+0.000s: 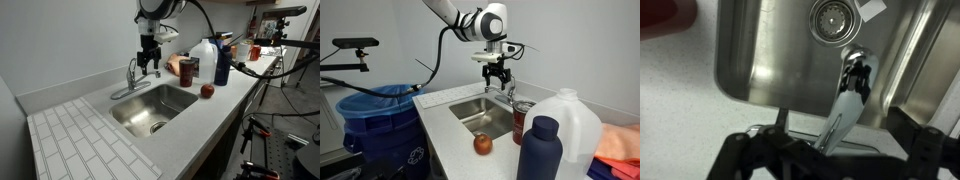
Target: Open the tap faucet and move the nozzle the right
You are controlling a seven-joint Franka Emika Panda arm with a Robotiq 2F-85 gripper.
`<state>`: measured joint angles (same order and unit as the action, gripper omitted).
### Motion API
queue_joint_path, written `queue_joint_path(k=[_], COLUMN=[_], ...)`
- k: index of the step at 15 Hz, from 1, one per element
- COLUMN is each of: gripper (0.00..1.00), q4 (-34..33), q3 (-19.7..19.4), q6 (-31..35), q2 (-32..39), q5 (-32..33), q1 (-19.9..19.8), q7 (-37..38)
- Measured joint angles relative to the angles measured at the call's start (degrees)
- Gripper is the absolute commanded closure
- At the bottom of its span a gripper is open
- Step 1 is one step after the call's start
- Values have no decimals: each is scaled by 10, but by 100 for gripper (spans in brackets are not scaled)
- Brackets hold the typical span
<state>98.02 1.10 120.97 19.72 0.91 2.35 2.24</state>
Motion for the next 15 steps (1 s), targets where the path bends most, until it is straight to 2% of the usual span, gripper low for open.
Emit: queue_joint_path(k=[11,15], gripper=[0,0], q4=[16,14], q3=[-20,-31], q6=[-17,-17], q2=[13,15], q5=[24,54], q1=[-3,-3], q7=[5,13])
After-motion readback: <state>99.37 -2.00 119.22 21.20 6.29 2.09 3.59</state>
